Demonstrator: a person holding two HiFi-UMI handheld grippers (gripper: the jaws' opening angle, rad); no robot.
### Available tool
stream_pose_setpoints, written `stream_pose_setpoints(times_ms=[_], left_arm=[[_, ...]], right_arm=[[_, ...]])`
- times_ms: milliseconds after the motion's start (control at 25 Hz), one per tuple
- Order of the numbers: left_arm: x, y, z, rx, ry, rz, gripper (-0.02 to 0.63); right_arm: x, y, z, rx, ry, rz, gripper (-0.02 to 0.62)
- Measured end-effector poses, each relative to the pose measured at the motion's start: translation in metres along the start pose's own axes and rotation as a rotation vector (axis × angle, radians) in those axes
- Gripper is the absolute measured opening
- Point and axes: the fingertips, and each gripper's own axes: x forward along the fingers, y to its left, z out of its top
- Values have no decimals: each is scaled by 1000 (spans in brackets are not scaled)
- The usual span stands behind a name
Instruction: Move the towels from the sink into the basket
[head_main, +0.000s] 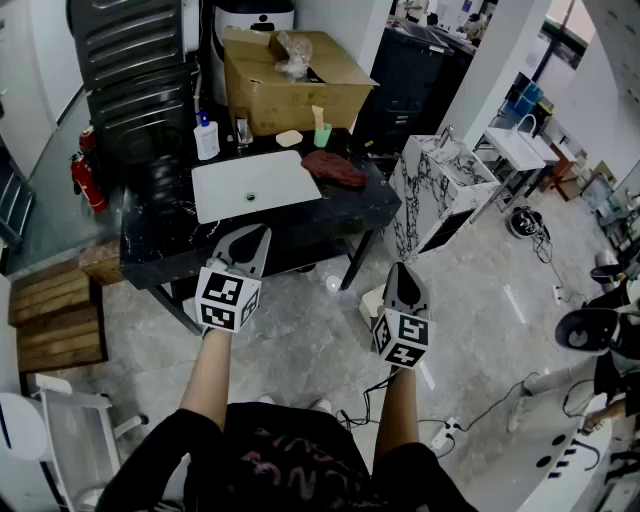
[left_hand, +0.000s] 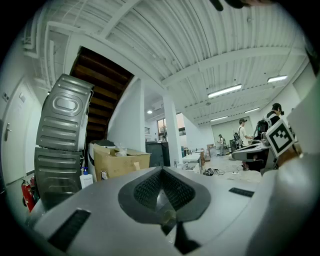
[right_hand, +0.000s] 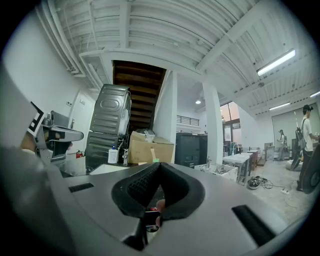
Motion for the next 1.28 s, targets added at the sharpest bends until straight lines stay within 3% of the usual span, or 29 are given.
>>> stream_pose_setpoints(times_ms=[1280], left_arm=[[18, 16, -22, -19, 17, -40, 6]], right_arm=[[29, 15, -9, -12, 11, -34, 14]])
